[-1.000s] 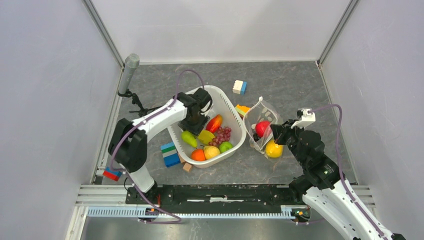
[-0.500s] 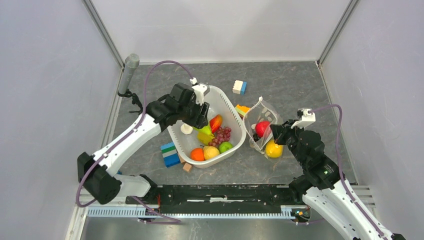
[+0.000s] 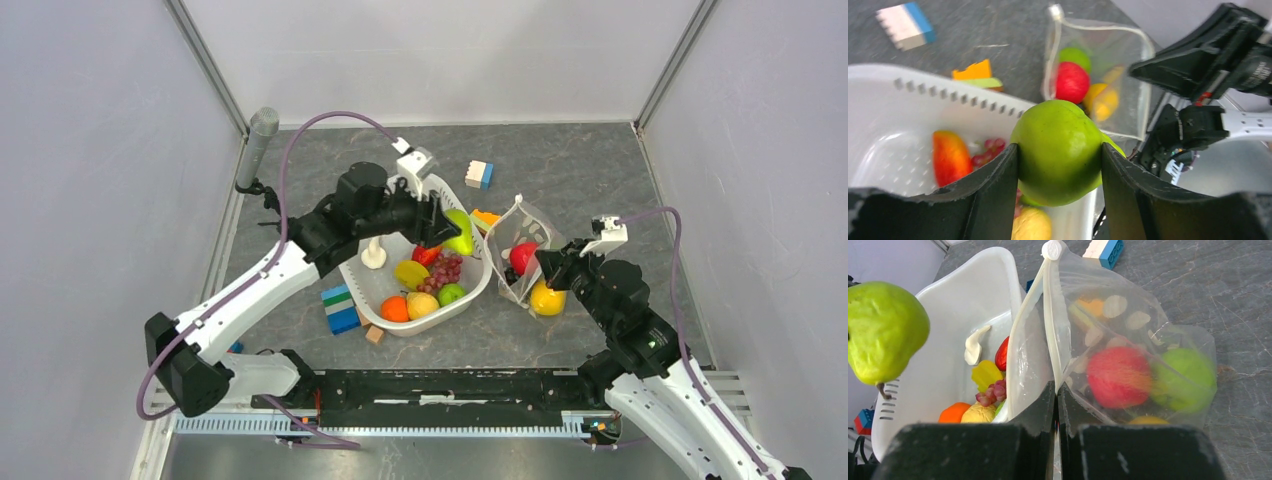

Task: Place the food in the zip-top bag and seal the zipper
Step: Place the fake fruit in the zipper food storage bag.

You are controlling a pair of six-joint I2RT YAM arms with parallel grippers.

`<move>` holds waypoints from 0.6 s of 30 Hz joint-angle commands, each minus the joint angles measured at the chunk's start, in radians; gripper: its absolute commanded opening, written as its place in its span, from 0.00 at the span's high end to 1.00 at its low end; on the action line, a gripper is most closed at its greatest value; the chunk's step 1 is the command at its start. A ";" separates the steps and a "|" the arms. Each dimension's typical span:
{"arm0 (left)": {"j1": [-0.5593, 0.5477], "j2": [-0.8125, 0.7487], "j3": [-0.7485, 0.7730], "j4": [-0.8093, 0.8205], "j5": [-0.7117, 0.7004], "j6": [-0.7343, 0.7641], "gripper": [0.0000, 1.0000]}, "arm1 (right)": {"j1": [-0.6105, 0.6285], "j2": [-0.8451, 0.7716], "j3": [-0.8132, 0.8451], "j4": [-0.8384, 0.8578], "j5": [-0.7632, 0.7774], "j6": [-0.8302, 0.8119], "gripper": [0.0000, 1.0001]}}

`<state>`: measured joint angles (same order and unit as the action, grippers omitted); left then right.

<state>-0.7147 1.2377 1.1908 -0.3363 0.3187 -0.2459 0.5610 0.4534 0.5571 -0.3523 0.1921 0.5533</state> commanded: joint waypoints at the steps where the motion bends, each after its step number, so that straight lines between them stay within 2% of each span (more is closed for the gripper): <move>1: -0.105 0.072 0.070 0.155 0.016 0.017 0.54 | 0.002 -0.013 0.049 0.040 -0.031 0.014 0.94; 5: -0.175 0.178 0.133 0.185 -0.047 0.084 0.54 | 0.002 -0.014 0.064 0.008 -0.027 0.012 0.94; 10: -0.245 0.276 0.173 0.191 -0.239 0.209 0.53 | 0.002 -0.025 0.065 0.007 -0.023 0.015 0.94; 16: -0.273 0.322 0.181 0.226 -0.387 0.244 0.53 | 0.002 -0.018 0.078 0.003 -0.036 0.010 0.94; 18: -0.285 0.330 0.182 0.238 -0.396 0.244 0.52 | 0.002 -0.015 0.071 0.014 -0.043 0.011 0.94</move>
<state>-0.9775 1.5627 1.3190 -0.1856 0.0326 -0.0666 0.5610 0.4393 0.5869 -0.3809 0.1688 0.5575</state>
